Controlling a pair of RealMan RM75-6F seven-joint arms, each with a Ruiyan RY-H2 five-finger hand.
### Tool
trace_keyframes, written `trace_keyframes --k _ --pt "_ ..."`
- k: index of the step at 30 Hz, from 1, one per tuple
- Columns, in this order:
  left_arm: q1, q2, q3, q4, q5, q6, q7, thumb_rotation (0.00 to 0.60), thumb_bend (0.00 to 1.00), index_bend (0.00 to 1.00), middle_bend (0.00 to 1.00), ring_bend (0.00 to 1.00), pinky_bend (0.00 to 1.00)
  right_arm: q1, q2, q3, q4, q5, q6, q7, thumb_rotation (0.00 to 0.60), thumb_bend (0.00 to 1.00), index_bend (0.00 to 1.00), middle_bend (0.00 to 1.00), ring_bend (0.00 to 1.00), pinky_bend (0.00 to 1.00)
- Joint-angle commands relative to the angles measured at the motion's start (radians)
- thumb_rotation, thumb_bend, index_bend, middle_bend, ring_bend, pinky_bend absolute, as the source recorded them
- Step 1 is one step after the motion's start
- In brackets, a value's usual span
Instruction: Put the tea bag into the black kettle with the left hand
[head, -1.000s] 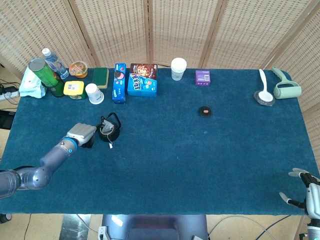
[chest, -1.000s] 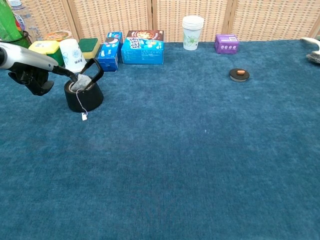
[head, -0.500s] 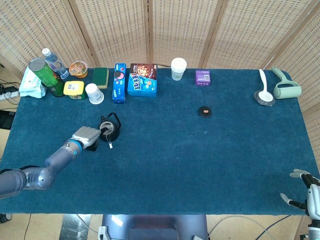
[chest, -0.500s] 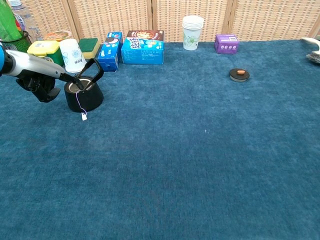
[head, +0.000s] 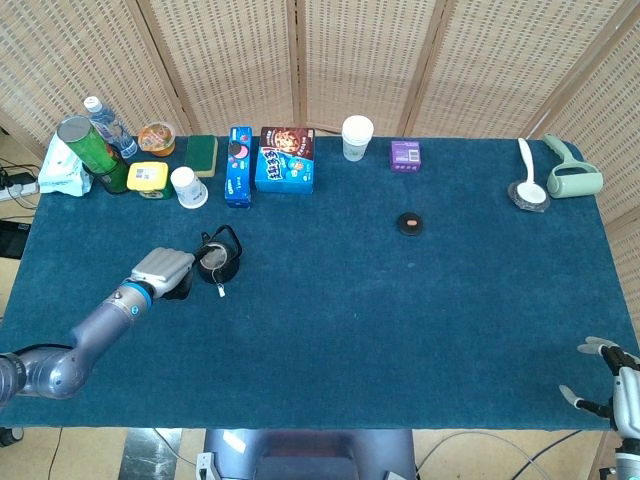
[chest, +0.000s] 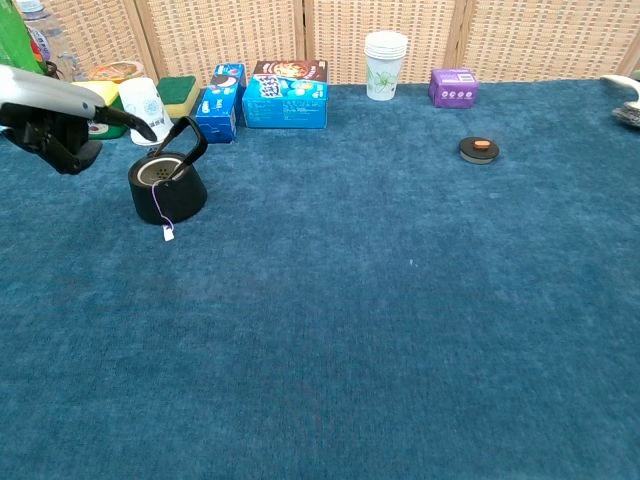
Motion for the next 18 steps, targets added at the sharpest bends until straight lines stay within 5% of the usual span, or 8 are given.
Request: trace_keyframes --k 1,4,8,14,18 --pt "0.088 0.031 -0.025 -0.053 0.093 0.116 -0.051 0.600 0.77 0.00 1.00 1.00 0.92 0.001 0.002 0.000 -0.004 -0.006 0.003 -0.002 0.600 0.04 0.34 0.27 0.29 0.20" --pt "0.172 0.036 -0.037 -0.086 0.170 0.239 -0.092 0.600 0.63 0.00 0.96 0.91 0.87 0.004 0.004 -0.002 -0.012 -0.016 0.008 -0.009 0.600 0.04 0.34 0.27 0.29 0.20" --pt "0.290 0.031 -0.040 -0.116 0.265 0.382 -0.159 0.600 0.52 0.00 0.75 0.69 0.79 0.011 0.006 -0.001 -0.018 -0.027 0.010 -0.018 0.600 0.04 0.34 0.27 0.29 0.20" --pt "0.454 0.005 -0.032 -0.124 0.389 0.600 -0.204 0.600 0.48 0.00 0.47 0.45 0.61 0.020 0.012 -0.003 -0.037 -0.049 0.019 -0.039 0.600 0.04 0.34 0.27 0.29 0.20" --pt "0.545 -0.015 -0.023 -0.119 0.466 0.721 -0.216 0.600 0.47 0.00 0.40 0.38 0.56 0.028 0.020 -0.004 -0.055 -0.072 0.031 -0.059 0.600 0.04 0.34 0.27 0.29 0.20"
